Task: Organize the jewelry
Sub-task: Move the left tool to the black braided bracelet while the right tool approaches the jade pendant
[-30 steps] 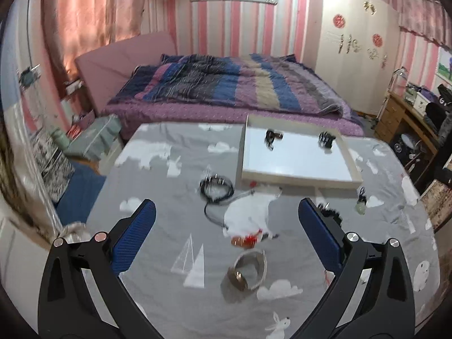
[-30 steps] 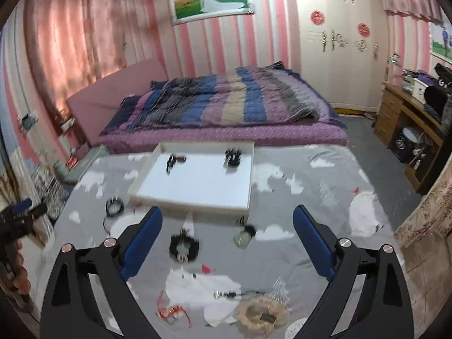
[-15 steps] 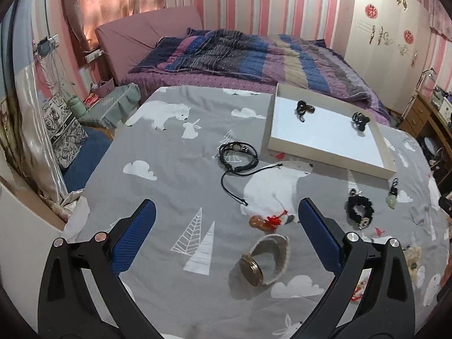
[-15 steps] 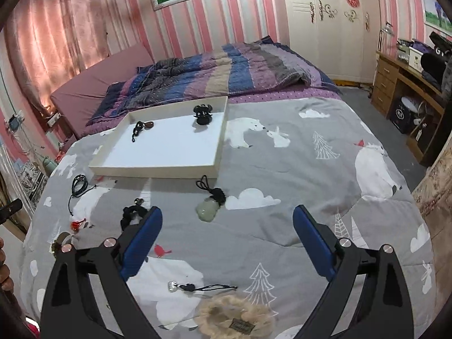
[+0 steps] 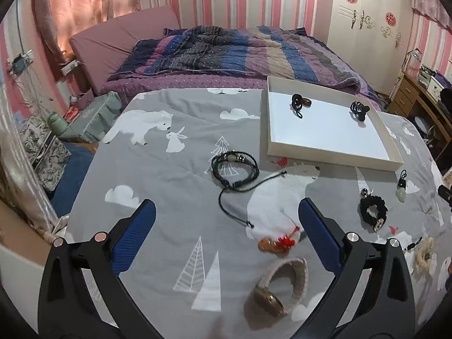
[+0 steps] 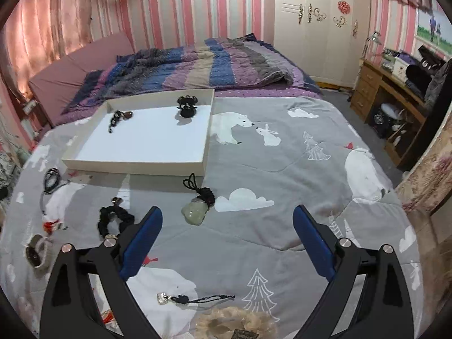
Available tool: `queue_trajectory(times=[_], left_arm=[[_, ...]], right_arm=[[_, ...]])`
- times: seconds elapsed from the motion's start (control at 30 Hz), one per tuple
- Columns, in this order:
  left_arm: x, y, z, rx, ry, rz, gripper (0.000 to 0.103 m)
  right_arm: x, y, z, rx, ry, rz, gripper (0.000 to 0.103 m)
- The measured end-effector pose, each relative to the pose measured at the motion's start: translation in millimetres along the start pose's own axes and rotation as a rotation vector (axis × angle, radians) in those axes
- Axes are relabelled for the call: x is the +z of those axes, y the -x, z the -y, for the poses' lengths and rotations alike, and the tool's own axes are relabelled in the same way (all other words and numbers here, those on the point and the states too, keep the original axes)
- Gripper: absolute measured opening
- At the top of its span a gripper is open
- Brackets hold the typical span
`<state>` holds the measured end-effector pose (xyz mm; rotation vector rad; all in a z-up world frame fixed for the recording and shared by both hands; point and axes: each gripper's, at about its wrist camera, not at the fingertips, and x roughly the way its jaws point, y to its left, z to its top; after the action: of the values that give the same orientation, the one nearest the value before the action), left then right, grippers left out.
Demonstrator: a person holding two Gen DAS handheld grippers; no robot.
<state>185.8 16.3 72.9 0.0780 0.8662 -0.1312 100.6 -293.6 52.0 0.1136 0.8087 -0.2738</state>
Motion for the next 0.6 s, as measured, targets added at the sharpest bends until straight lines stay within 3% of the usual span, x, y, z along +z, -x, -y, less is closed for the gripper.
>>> queue_trajectory(times=[0.23,0.4,0.6], left_arm=[[19.1,-33.3,-4.5,0.006,-0.036,-0.034,0.1],[43.4,-57.0,-4.7,-0.022,-0.028,-0.065,0.1],[60.3,-76.9,2.3,-0.042,-0.033,-0.062,0.1]], right_arm=[[9.3,-29.1,-28.8,-0.058,0.091,-0.054,0.094],[27.0,-53.5,-36.3,-0.015,0.096,-0.111,0.094],[42.4,-65.0,-40.9,0.008,0.095,-0.114,0.094]])
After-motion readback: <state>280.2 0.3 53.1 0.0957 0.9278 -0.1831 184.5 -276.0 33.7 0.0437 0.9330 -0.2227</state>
